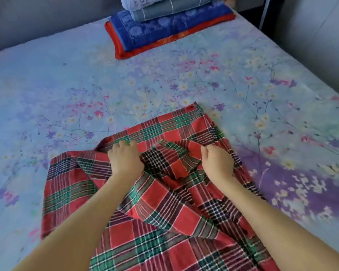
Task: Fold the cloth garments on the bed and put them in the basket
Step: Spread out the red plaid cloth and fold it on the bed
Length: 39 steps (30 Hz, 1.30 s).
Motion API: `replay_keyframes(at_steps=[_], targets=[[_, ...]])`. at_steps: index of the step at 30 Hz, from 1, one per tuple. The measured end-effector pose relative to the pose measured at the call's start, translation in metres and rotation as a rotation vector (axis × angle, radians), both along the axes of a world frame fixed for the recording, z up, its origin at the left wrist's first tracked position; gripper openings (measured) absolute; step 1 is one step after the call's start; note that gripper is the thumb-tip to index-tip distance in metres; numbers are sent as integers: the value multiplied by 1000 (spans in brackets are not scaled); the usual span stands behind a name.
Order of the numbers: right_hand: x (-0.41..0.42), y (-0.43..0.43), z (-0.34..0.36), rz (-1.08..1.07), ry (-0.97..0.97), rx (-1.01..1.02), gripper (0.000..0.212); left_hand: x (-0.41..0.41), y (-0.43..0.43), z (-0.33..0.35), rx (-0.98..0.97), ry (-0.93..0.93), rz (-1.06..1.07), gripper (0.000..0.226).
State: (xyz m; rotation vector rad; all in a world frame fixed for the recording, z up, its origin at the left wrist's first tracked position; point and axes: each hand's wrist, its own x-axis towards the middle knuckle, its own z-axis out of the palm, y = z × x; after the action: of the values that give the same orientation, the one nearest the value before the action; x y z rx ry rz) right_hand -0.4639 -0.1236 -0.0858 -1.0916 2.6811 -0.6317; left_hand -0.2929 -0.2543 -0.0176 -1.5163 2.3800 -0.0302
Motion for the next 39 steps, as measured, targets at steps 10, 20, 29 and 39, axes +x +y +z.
replay_keyframes(at_steps=[10,20,29,39], targets=[[40,-13,-64,-454,-993,18,40,-55,39,-70,50,-268,-552,32],[-69,-89,20,-263,-595,-297,19,-19,-49,-39,34,492,-117,30],[-165,-141,16,-161,-437,-149,32,38,-128,-80,23,-138,45,57],[-171,-164,36,216,-1087,-191,69,106,-180,-109,-62,-196,-4,60]])
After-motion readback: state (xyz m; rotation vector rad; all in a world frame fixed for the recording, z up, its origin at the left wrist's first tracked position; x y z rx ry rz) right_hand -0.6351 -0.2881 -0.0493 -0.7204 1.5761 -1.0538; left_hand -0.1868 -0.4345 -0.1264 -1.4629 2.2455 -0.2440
